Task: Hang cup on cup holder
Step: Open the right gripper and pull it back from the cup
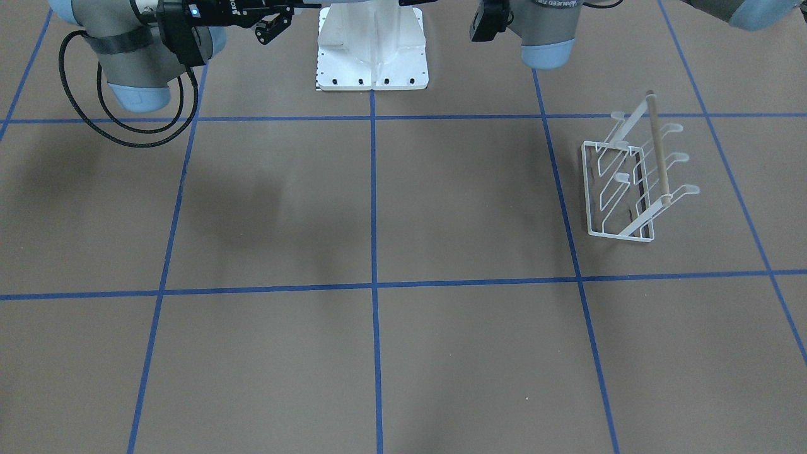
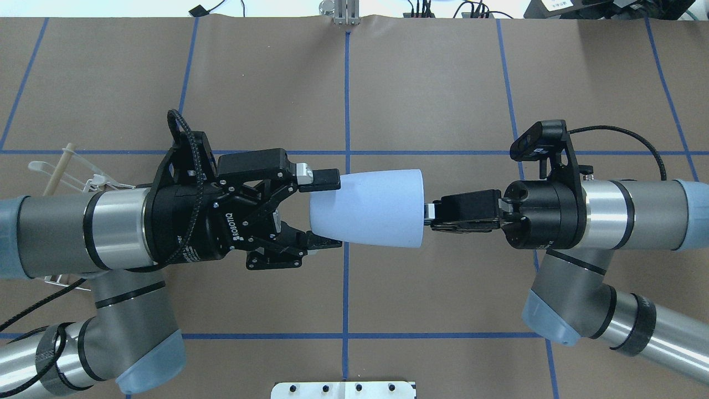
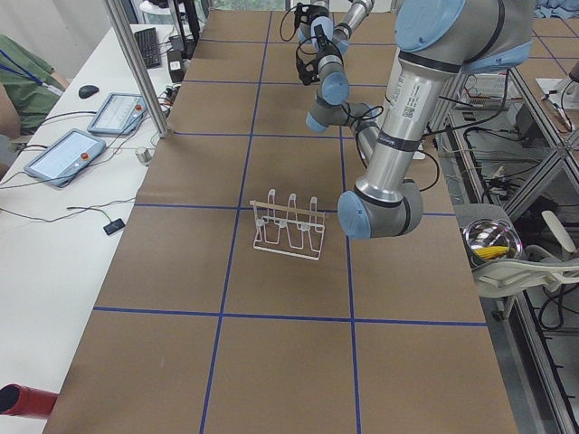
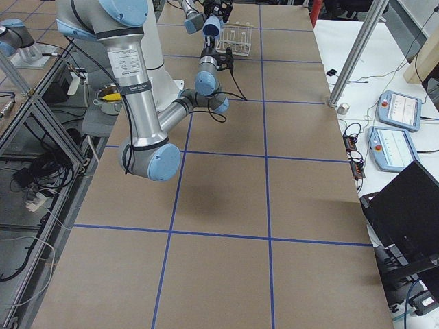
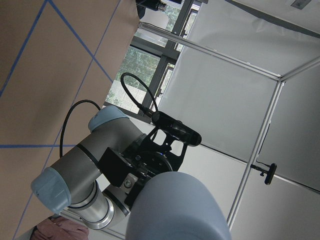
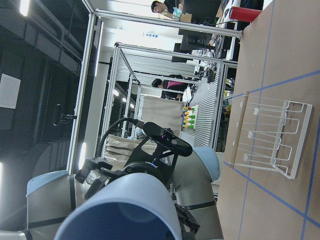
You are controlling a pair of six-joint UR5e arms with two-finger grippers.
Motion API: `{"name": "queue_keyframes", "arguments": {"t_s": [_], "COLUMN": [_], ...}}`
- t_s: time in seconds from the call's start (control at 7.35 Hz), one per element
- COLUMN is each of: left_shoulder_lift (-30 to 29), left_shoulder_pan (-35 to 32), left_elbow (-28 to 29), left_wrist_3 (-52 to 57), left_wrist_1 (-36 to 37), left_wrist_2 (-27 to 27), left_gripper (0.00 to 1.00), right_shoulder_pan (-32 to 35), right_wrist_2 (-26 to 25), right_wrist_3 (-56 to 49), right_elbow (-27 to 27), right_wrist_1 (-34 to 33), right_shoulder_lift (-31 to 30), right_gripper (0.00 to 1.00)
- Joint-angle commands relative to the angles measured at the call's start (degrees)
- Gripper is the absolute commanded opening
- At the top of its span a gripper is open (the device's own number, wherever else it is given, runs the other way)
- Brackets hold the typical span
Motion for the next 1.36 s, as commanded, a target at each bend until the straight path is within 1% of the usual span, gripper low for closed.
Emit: {"name": "queue_keyframes", "arguments": {"t_s": [0.0,0.14,0.54,0.68,0.82,0.95,1.09,1.22], "left_shoulder_lift": [0.58,0.84,1.02,1.54,2.33,2.52,2.60,2.52], "left_shoulder_pan": [0.06,0.06,-0.02,-0.28,-1.24,-3.34,-5.63,-10.69], "left_elbow": [-0.42,-0.42,-1.65,-2.35,-2.36,-2.18,-2.36,-2.36], "left_wrist_3": [-0.50,0.19,-0.50,-0.33,0.19,0.20,0.37,0.46], "left_wrist_1": [-0.17,-0.18,0.00,0.09,0.09,0.35,3.66,8.74], "left_wrist_2": [-0.08,-0.17,-0.69,-0.78,-0.79,-0.70,-1.22,-5.92], "left_gripper": [0.01,0.00,0.00,0.00,0.00,0.00,0.00,0.00], "right_shoulder_pan": [-0.28,-0.54,-0.28,0.59,3.03,8.19,13.64,21.26], "right_wrist_2": [0.09,0.00,0.00,-0.09,-0.09,0.52,2.44,7.33], "right_wrist_3": [0.78,0.88,1.67,1.58,1.58,1.41,1.06,0.10], "right_elbow": [0.00,0.17,0.53,0.44,0.35,0.09,0.00,-1.39], "right_wrist_1": [0.23,0.23,0.58,0.58,0.32,-0.38,-4.04,-10.78], "right_shoulder_lift": [-0.09,-0.17,-0.96,-2.79,-4.81,-7.62,-9.47,-9.58], "right_gripper": [0.45,0.99,1.00,1.00,1.00,1.00,1.00,1.00]}}
